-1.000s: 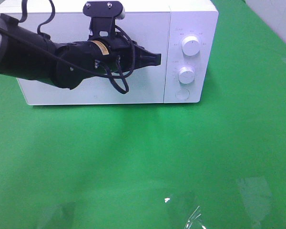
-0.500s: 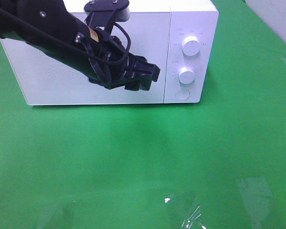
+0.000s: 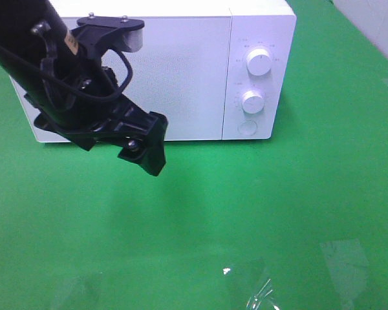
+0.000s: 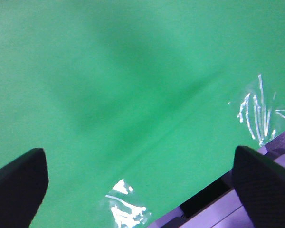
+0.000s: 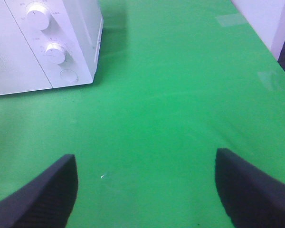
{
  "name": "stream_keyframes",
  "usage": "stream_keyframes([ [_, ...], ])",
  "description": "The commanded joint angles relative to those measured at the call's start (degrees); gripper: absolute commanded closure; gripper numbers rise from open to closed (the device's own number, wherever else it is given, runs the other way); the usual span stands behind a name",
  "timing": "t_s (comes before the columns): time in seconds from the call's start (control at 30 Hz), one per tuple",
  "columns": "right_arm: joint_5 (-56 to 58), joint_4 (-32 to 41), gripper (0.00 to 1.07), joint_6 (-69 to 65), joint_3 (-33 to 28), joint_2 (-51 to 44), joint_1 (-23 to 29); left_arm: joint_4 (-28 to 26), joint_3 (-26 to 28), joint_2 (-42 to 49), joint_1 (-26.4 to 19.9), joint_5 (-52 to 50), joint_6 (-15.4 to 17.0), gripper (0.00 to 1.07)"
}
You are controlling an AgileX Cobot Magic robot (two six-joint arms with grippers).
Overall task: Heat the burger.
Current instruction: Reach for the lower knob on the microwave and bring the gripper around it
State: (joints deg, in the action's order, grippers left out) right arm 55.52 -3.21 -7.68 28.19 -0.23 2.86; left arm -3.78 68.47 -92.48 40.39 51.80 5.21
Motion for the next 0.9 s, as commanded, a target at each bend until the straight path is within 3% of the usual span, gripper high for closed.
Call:
stream_keyframes([
  [0.03,-0.46,0.17,0.31,0.46,-0.06,-1.43,-0.06,1.2,0.34,1.83,-4.7,6.25,1.26,0.09],
  [0.07,-0.46,0.17,0.31,0.46,-0.06,-1.43,-0.06,1.2,0.34,1.83,-4.7,6.25,1.26,0.09],
  [0.3,-0.46,0.17,0.31,0.4,-0.06,-1.43,-0.06,0.74,0.34,6.65,-18.85,13.46,-0.29,0.1],
  [0.33,-0.46,0.17,0.31,0.4,-0.06,-1.43,-0.06,0.74,0.34,6.65,-18.85,13.46,-0.29,0.1],
  [0.37,-0.46,0.17,0.31,0.4,-0.06,-1.43,-0.06,0.63,0.34,8.37,-22.29,14.84,-1.03,0.1],
  [0.4,-0.46,0.17,0.31,0.4,-0.06,-1.43,-0.06,0.63,0.34,8.37,-22.29,14.84,-1.03,0.1],
  [0.63,-0.46,0.17,0.31,0.4,-0.06,-1.43,-0.06,-0.57,0.34,17.25,-34.72,19.37,-4.64,0.1],
  [0.8,-0.46,0.17,0.31,0.4,-0.06,-1.43,-0.06,-1.83,-1.38,24.87,-40.74,19.71,-4.58,0.1],
  [0.9,-0.46,0.17,0.31,0.4,-0.06,-1.43,-0.06,-1.95,-2.69,26.59,-41.02,19.08,-4.58,0.1],
])
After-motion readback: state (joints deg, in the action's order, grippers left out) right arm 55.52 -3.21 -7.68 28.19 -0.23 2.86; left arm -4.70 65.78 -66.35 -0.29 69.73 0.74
